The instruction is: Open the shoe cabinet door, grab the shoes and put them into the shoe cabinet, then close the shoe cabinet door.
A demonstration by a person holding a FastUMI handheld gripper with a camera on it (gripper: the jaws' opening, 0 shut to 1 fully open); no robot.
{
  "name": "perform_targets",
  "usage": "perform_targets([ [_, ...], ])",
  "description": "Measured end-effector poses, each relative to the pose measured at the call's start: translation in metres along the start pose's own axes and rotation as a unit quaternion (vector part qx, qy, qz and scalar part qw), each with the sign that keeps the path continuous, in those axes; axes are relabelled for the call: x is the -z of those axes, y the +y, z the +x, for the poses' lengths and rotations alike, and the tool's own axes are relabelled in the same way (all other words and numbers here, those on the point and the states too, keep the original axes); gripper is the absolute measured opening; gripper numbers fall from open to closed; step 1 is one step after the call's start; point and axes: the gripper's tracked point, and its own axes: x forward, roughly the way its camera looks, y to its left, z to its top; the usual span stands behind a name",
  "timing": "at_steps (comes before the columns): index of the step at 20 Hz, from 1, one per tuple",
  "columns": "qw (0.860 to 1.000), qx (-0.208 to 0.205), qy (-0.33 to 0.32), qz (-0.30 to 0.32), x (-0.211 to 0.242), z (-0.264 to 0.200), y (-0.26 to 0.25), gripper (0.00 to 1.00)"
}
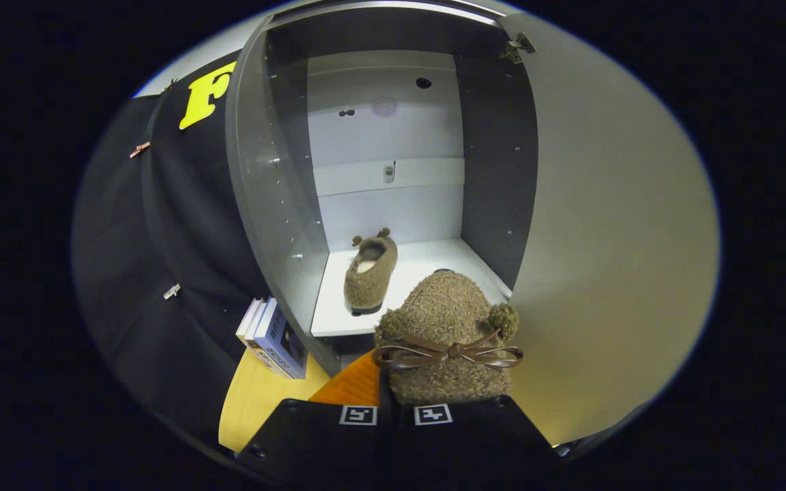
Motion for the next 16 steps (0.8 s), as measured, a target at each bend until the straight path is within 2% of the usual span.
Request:
perform_targets([
  [8, 0.999, -0.03, -0.007, -0.011, -0.046, 0.056, -0.015, 0.05],
  [16, 0.999, -0.02, 0.032, -0.005, -0.07, 0.165, -0.038, 0.05],
])
